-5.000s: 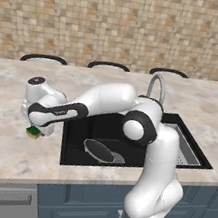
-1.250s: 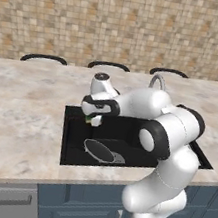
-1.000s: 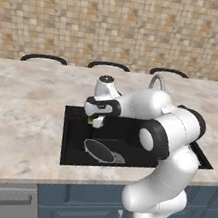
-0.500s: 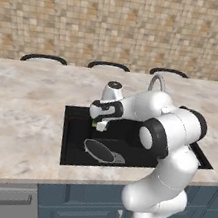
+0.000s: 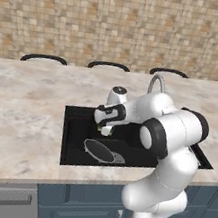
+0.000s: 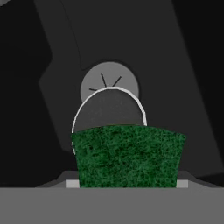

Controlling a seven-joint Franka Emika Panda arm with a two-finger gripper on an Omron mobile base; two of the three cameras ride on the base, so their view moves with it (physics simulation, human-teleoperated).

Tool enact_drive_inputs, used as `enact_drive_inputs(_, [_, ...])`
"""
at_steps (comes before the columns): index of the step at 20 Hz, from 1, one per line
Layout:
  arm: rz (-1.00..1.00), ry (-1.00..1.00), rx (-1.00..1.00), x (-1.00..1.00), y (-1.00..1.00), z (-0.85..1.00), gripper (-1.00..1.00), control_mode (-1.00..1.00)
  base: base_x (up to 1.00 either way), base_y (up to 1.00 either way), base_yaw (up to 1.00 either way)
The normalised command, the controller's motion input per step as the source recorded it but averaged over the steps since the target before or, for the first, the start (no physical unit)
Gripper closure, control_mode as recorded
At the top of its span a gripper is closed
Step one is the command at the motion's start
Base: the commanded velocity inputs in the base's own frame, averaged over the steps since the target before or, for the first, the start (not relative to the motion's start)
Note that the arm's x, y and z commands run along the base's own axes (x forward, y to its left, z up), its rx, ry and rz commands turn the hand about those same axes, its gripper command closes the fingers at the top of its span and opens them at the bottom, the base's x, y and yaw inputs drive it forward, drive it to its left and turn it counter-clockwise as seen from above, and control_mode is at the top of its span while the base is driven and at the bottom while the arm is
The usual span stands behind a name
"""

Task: Pick the pan and sponge and place them into the sink. Then turn on the water.

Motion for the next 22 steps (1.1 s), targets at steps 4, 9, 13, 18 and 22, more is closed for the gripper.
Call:
enact_drive_inputs(4, [-0.17, 0.03, -0.03, 0.0, 0.09, -0.13, 1.0, -1.0, 0.0, 0.0, 0.0])
enact_drive_inputs(9, [-0.16, 0.04, -0.02, 0.0, 0.21, -0.17, 1.0, -1.0, 0.0, 0.0, 0.0])
enact_drive_inputs(13, [-0.16, 0.03, -0.01, 0.0, 0.23, -0.2, 1.0, -1.0, 0.0, 0.0, 0.0])
enact_drive_inputs(18, [-0.18, 0.01, 0.0, 0.0, 0.2, -0.22, 1.0, -1.0, 0.0, 0.0, 0.0])
enact_drive_inputs(22, [-0.19, 0.0, -0.01, 0.04, 0.2, -0.19, 1.0, -1.0, 0.0, 0.0, 0.0])
